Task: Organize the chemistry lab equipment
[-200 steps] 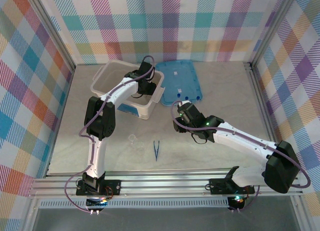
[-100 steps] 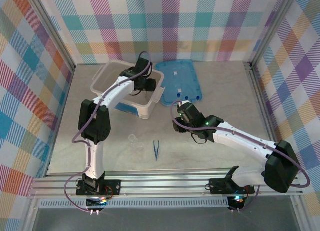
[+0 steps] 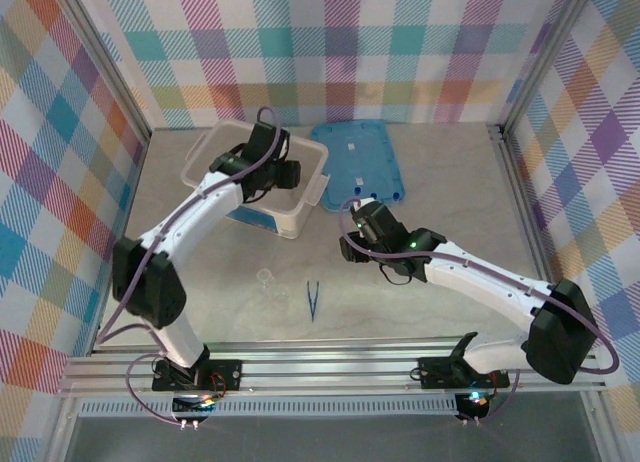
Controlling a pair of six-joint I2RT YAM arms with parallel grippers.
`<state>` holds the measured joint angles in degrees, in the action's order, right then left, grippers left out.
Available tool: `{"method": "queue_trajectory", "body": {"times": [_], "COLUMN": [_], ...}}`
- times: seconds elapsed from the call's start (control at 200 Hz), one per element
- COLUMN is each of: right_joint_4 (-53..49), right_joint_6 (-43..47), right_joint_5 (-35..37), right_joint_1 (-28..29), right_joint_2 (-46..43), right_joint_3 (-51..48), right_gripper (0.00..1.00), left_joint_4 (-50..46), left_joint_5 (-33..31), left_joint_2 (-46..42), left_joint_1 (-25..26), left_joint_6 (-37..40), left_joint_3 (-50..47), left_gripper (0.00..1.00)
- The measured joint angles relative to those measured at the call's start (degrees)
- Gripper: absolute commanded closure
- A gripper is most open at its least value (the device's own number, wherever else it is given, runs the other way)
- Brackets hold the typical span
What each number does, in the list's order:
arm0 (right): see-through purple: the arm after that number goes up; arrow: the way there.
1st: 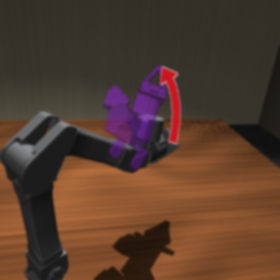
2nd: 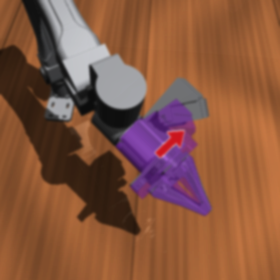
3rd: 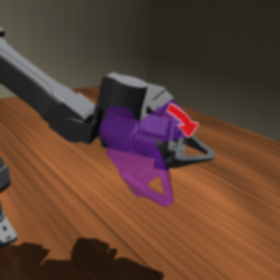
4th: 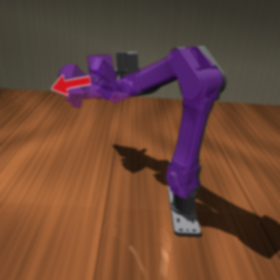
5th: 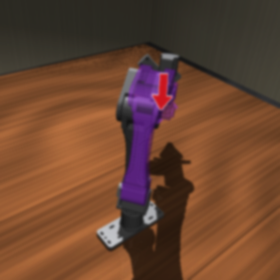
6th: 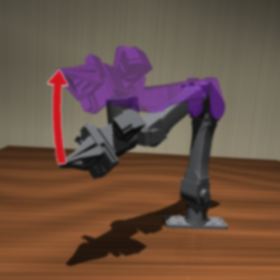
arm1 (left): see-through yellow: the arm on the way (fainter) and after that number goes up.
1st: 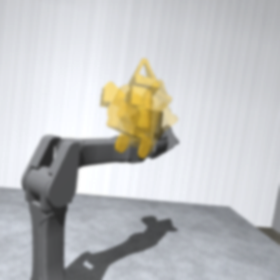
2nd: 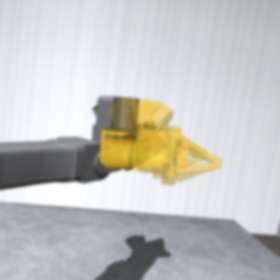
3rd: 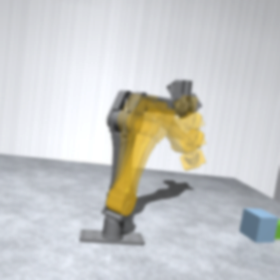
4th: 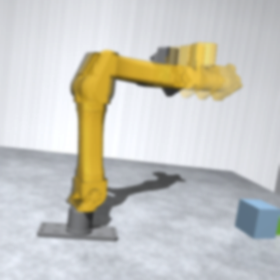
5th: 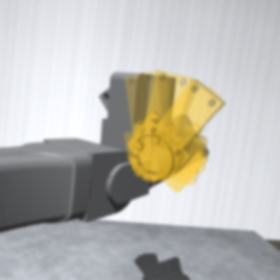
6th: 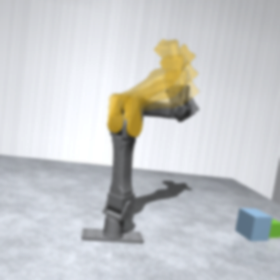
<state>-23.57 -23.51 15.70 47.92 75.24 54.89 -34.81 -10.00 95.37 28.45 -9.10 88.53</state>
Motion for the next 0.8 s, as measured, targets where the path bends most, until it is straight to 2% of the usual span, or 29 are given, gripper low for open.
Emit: {"method": "queue_trajectory", "body": {"times": [0.225, 0.34, 0.445, 0.8], "right_joint_4": [0.6, 0.7, 0.9, 1.7], "right_joint_6": [1.6, 2.3, 3.1, 4.6], "right_joint_5": [-0.4, -0.6, -1.0, -3.0], "right_joint_1": [0.3, 0.6, 0.8, 2.5], "right_joint_2": [1.6, 2.6, 3.8, 10.2], "right_joint_3": [0.0, 0.4, 1.5, 6.9], "right_gripper": [0.50, 0.49, 0.49, 0.40], "left_joint_4": [0.0, -1.9, -3.7, -7.7], "left_joint_5": [-4.8, -8.3, -10.1, -13.7], "left_joint_2": [-14.2, -18.8, -21.9, -30.7], "left_joint_1": [6.7, 10.8, 13.6, 17.4], "left_joint_6": [-2.1, -3.7, -5.7, -14.1], "left_joint_3": [-13.3, -18.2, -22.2, -35.3], "left_gripper": [0.44, 0.38, 0.37, 0.38]}}
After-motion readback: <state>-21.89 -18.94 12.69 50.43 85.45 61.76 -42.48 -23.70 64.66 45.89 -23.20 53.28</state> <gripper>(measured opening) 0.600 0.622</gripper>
